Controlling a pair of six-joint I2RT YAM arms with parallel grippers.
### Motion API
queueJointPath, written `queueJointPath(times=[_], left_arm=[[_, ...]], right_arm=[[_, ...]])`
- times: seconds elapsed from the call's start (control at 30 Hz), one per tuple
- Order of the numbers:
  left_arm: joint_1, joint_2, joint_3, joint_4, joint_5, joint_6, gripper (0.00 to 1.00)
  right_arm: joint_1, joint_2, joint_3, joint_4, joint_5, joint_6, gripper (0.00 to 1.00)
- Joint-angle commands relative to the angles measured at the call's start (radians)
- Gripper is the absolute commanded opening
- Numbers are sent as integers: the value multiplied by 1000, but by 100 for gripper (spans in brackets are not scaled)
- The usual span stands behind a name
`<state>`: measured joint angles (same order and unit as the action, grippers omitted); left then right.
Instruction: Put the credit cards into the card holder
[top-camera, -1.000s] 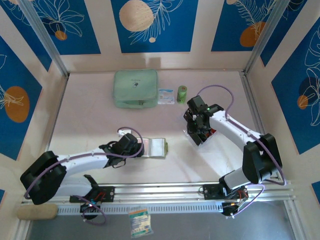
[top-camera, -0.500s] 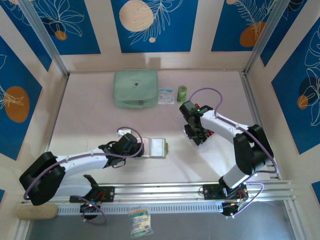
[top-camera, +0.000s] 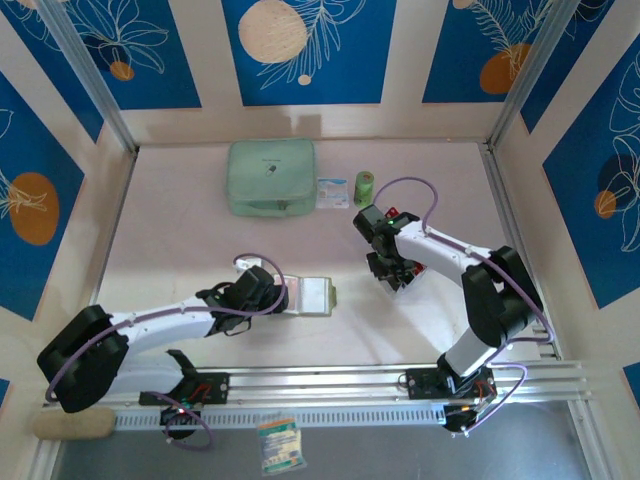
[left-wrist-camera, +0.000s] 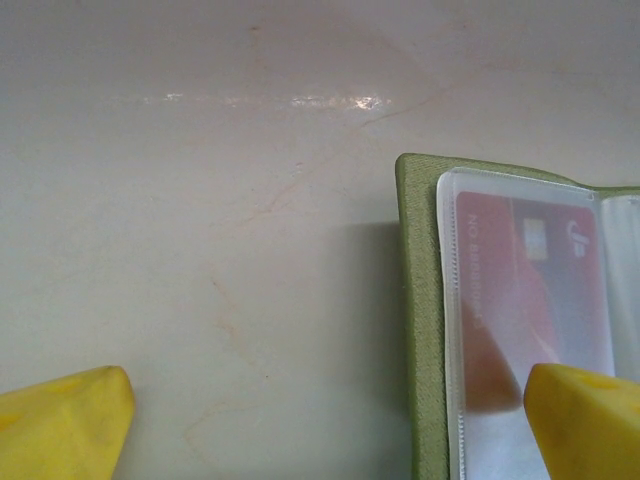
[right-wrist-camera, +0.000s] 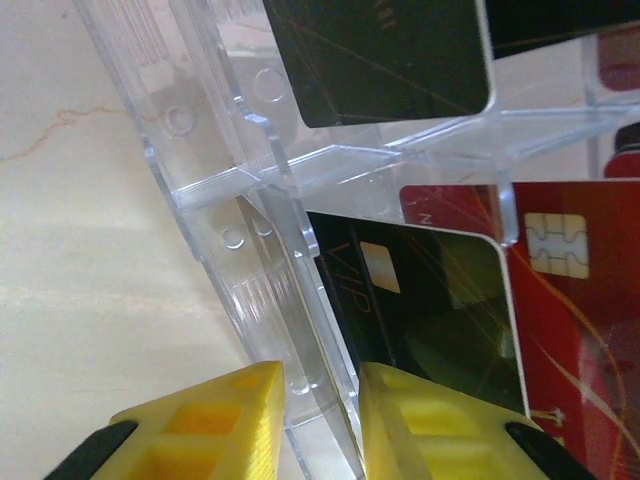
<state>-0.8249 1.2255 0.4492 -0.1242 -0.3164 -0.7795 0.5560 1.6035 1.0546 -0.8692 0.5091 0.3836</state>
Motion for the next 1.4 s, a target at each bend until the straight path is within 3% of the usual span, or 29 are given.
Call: queueJointPath(times=[0.0,0.5,0.73,0.9,1.03,1.17,1.37], left_arm=[[3,-13,-11,-26,-21,4,100],[3,-15,-10,-28,-19,3,100],[3,-14,-10,-31,-24,2,100],[3,-10,-10,-36,-32,-7,100],[3,3,-7,-44,-39,-16,100],[3,21,3,-70,-52,-37,100],[3,42,15,-96,-63,-47,100]], right_arm=[[-13,-37,24,-19,-14,-9,27],[-16,-77,32,-10,-62,-37,1],[6,-141,102,-34,-143,-58,0],[35,-205,142,8,-278,-9,0],[55,-264,75,184,-443,106,0],[83,-309,-104,513,-585,272,0],[182,-271,-242,800,-560,400,0]])
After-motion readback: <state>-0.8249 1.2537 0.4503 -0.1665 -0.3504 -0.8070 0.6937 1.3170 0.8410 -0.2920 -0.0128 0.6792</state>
